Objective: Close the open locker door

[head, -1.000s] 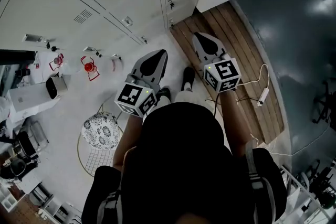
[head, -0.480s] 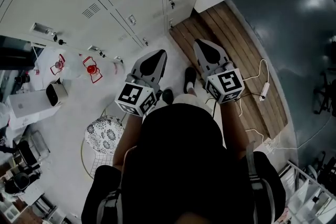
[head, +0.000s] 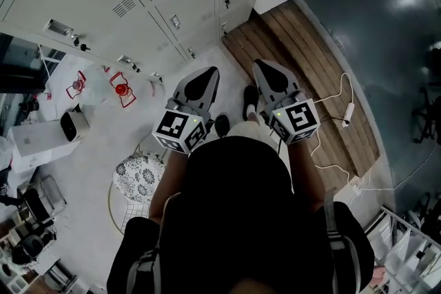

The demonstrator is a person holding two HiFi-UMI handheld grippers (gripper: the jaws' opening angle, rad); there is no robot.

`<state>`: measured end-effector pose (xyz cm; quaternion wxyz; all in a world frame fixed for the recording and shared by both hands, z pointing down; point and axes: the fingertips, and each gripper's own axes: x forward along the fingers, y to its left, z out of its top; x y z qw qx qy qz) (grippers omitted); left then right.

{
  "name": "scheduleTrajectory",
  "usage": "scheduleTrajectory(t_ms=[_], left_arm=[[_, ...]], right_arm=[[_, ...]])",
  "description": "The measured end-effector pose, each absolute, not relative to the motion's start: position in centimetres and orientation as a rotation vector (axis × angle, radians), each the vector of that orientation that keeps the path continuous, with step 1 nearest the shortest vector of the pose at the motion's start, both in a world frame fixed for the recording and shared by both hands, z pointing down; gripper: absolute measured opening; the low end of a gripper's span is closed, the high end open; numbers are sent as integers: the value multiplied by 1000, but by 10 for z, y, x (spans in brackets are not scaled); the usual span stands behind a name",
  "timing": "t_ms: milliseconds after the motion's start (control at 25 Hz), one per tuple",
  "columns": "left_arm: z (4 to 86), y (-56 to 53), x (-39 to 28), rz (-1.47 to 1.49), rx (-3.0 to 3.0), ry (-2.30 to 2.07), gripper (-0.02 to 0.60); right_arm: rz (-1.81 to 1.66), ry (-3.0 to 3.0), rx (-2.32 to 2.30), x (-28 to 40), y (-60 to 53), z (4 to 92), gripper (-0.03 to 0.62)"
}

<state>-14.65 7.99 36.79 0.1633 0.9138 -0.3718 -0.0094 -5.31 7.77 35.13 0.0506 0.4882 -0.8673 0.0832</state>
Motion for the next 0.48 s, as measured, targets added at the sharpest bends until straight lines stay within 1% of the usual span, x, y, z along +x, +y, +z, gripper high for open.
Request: scheduleTrajectory(t_ms=[480], left_arm=[[361, 95, -148, -38, 2621, -1047, 17]], right_arm=[[273, -2629, 1499, -54, 95, 356, 2]])
